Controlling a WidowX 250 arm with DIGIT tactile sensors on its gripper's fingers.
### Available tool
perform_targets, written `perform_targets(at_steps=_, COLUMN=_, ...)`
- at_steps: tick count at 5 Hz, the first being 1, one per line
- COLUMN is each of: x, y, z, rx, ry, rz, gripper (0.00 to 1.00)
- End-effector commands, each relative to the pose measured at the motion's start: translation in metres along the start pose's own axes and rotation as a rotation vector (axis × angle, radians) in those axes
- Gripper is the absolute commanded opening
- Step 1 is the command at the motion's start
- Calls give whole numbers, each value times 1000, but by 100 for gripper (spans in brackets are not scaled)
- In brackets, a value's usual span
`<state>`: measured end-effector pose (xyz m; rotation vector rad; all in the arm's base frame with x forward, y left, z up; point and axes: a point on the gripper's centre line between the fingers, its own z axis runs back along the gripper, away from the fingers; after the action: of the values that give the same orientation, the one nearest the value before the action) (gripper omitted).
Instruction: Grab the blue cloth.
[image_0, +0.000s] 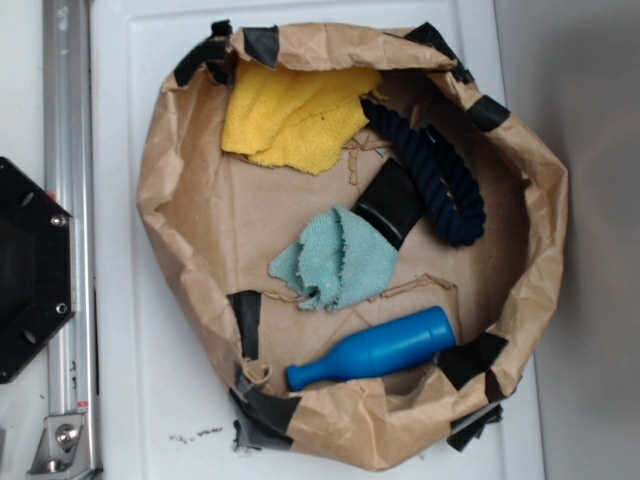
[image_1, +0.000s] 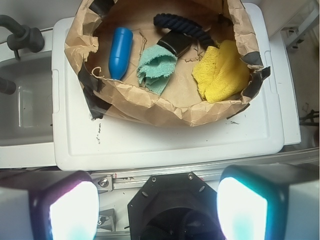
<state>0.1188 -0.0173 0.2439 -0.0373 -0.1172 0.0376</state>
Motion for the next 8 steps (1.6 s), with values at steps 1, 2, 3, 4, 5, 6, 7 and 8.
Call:
perform_targets(at_steps=1, x=0, y=0, z=0, rx=0, ry=0, rz=0, gripper=100)
perform_targets(at_steps=2, x=47, y=12, z=-32, rx=83, ry=27, rz=100, gripper=100)
perform_targets(at_steps=3, x=94, y=25, z=-68, rx=118, ry=-38, rz=181, gripper=100)
perform_targets(at_steps=4, x=139, y=32, z=-118, rx=80, ry=11, rz=88, gripper=100)
perform_targets(at_steps=5, x=130, y=29, z=-166, rx=67, ry=101, rz=-38, gripper=100)
perform_targets(at_steps=6, x=119, y=24, z=-199, rx=3, ry=148, rz=-117, gripper=100)
perform_targets(at_steps=7, x=108, y=6, z=-239, rx=-22, ry=201, rz=-224, gripper=100)
perform_targets(at_steps=8, x=105, y=-3, z=-265, rx=-19, ry=214, rz=-183, gripper=0)
